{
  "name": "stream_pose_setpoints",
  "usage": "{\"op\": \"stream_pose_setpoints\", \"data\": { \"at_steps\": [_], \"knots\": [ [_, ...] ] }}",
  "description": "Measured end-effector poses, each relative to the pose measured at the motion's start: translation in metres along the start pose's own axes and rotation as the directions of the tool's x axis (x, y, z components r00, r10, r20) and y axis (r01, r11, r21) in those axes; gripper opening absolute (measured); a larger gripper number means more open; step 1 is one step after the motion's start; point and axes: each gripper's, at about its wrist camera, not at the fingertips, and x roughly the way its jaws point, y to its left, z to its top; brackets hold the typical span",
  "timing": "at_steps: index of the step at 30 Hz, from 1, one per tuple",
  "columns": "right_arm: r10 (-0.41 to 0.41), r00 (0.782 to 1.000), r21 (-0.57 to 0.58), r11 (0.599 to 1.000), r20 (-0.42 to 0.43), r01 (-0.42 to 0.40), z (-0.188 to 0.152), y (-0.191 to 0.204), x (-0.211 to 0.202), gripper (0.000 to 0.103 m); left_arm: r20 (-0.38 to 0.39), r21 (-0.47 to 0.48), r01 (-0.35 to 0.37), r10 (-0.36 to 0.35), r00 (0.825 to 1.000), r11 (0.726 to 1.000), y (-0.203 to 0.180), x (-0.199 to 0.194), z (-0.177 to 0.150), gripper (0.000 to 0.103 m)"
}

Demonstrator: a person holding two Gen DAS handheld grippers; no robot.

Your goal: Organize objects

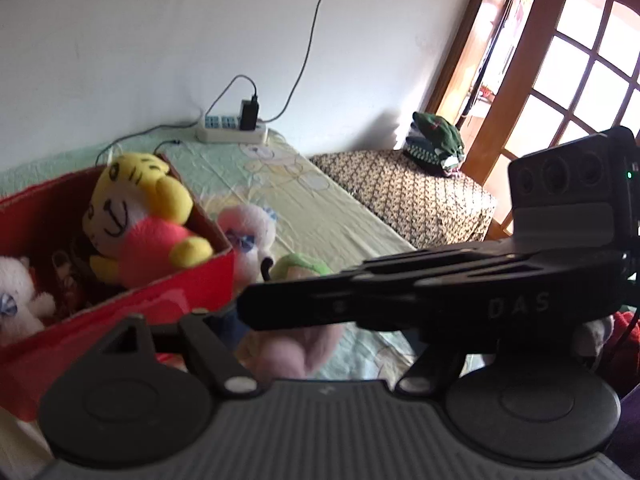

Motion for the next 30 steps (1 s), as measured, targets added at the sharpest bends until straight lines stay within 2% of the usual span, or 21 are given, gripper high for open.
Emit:
{"op": "stream_pose_setpoints", "data": {
  "at_steps": [2, 5, 7, 8, 9, 10, 11, 15, 18, 22, 25, 27, 30],
  "knots": [
    [0.025, 1.0, -0.023, 0.999, 0.007, -0.025, 0.007, 0.005, 0.009, 0.001, 0.031, 0.007, -0.054, 0.053, 0.998, 0.999, 0.003, -0.004, 0.002, 0.076],
    [0.009, 1.0, -0.036, 0.999, 0.013, -0.009, 0.016, 0.007, 0.02, 0.001, 0.008, -0.032, -0.044, 0.044, 0.999, 0.999, 0.021, -0.006, -0.003, 0.076],
    [0.002, 1.0, 0.004, 1.0, 0.005, -0.002, 0.017, -0.001, 0.019, 0.002, -0.015, -0.053, -0.065, 0.065, 0.998, 0.996, 0.033, -0.007, -0.016, 0.079],
    [-0.007, 1.0, 0.025, 1.0, -0.01, 0.007, 0.016, -0.006, 0.018, 0.01, -0.039, -0.069, -0.076, 0.074, 0.996, 0.995, 0.04, -0.005, -0.024, 0.079],
    [-0.04, 0.999, 0.04, 0.998, -0.031, 0.041, 0.014, -0.011, 0.016, 0.014, -0.068, -0.088, -0.076, 0.07, 0.995, 0.993, 0.048, -0.002, -0.031, 0.079],
    [-0.082, 0.995, 0.05, 0.995, -0.055, 0.085, 0.01, -0.017, 0.014, 0.024, -0.096, -0.113, -0.074, 0.063, 0.993, 0.991, 0.055, 0.001, -0.039, 0.079],
    [-0.122, 0.989, 0.064, 0.99, -0.083, 0.127, 0.007, -0.024, 0.012, 0.028, -0.119, -0.136, -0.072, 0.056, 0.991, 0.988, 0.062, 0.005, -0.047, 0.079],
    [-0.227, 0.953, 0.165, 0.951, -0.202, 0.262, -0.014, -0.056, -0.005, 0.03, -0.182, -0.188, -0.028, -0.006, 0.983, 0.982, 0.076, 0.022, -0.067, 0.079],
    [-0.229, 0.927, 0.244, 0.92, -0.298, 0.306, -0.03, -0.073, -0.024, 0.03, -0.216, -0.182, 0.038, -0.077, 0.973, 0.983, 0.076, 0.037, -0.071, 0.079],
    [-0.212, 0.893, 0.307, 0.886, -0.397, 0.347, -0.054, -0.084, -0.039, 0.03, -0.288, -0.106, 0.148, -0.173, 0.942, 0.983, 0.069, 0.057, -0.071, 0.081],
    [-0.232, 0.864, 0.326, 0.857, -0.446, 0.399, -0.075, -0.086, -0.034, 0.03, -0.356, -0.046, 0.201, -0.204, 0.912, 0.979, 0.067, 0.077, -0.074, 0.082],
    [-0.244, 0.859, 0.352, 0.836, -0.45, 0.422, -0.088, -0.088, -0.029, 0.03, -0.395, -0.025, 0.213, -0.205, 0.895, 0.977, 0.067, 0.089, -0.078, 0.082],
    [-0.234, 0.87, 0.421, 0.801, -0.434, 0.425, -0.103, -0.09, -0.023, 0.032, -0.435, -0.024, 0.24, -0.226, 0.872, 0.971, 0.07, 0.104, -0.082, 0.082]
  ]
}}
